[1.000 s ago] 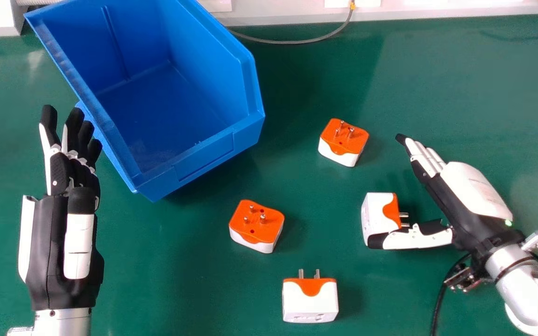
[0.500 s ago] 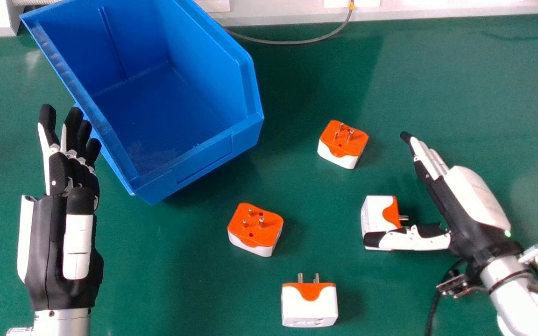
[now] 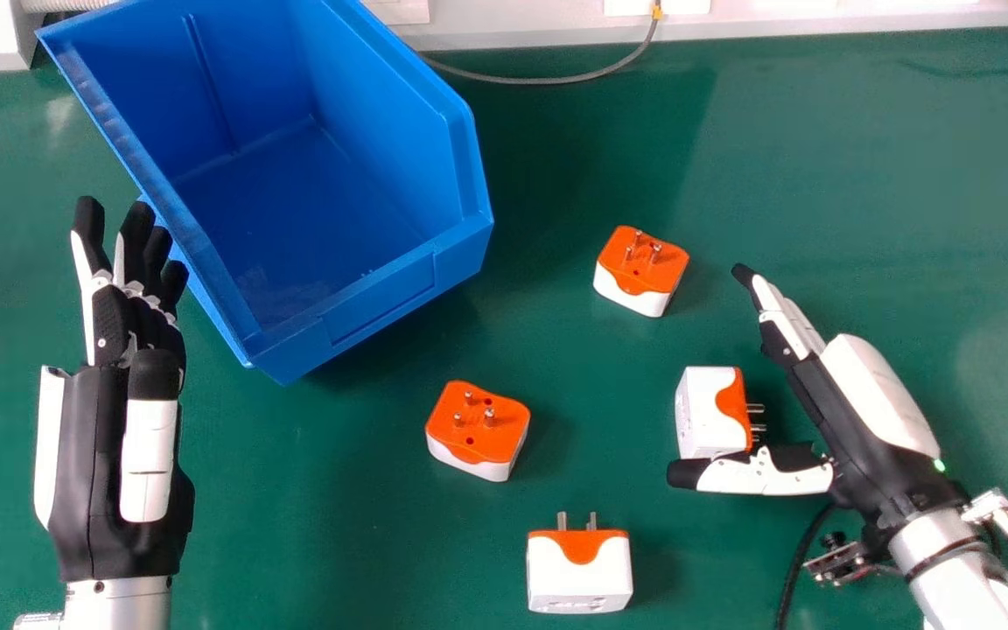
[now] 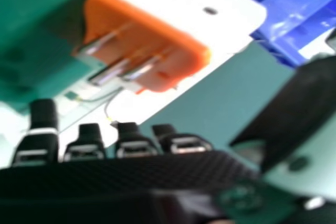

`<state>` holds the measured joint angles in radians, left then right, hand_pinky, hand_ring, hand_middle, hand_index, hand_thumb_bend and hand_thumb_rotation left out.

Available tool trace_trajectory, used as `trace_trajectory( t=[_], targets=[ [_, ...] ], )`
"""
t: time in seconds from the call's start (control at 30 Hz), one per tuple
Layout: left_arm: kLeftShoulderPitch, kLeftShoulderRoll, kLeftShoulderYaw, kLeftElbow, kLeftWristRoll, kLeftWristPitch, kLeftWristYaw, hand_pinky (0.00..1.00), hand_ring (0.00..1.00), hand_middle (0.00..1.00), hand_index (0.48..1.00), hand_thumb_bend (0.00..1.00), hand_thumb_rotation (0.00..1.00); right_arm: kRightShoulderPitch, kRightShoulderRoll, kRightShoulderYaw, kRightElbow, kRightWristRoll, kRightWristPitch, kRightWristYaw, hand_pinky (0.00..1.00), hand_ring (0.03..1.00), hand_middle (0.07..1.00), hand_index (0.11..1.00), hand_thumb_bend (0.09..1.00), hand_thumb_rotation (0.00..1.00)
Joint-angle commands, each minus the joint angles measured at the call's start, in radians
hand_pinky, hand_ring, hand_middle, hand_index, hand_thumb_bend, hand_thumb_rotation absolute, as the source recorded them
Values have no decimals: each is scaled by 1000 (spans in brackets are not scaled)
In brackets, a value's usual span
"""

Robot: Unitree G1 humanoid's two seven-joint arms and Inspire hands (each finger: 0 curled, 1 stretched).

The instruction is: Pick all objects and put in blue box

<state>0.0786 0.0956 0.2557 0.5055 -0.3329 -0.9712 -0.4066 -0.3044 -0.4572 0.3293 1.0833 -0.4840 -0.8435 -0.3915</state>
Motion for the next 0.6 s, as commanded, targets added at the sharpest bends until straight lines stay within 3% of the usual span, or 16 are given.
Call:
trace_trajectory(
  t=[0.0, 0.23, 0.33, 0.57],
  targets=[
    [3, 1, -5, -20, 7, -17, 2, 1000, 1000, 1000, 1000, 830, 888, 29, 21, 31, -9, -32, -13, 39, 813, 996, 1000, 1000, 1000, 584],
    [3, 2, -6, -23, 10, -14, 8, 1000, 1000, 1000, 1000, 827, 889, -4, 34, 54, 36, -63, 51, 25, 807, 996, 1000, 1000, 1000, 583],
    [7, 2, -9, -31, 3, -11, 4, 1000, 1000, 1000, 1000, 828, 890, -27, 36, 74, 62, -91, 91, -3, 798, 996, 1000, 1000, 1000, 585],
    [3, 3, -5, -17, 3, -18, 4, 1000, 1000, 1000, 1000, 828, 891, -80, 51, 117, 120, -131, 167, -38, 790, 989, 1000, 1000, 1000, 600]
  ],
)
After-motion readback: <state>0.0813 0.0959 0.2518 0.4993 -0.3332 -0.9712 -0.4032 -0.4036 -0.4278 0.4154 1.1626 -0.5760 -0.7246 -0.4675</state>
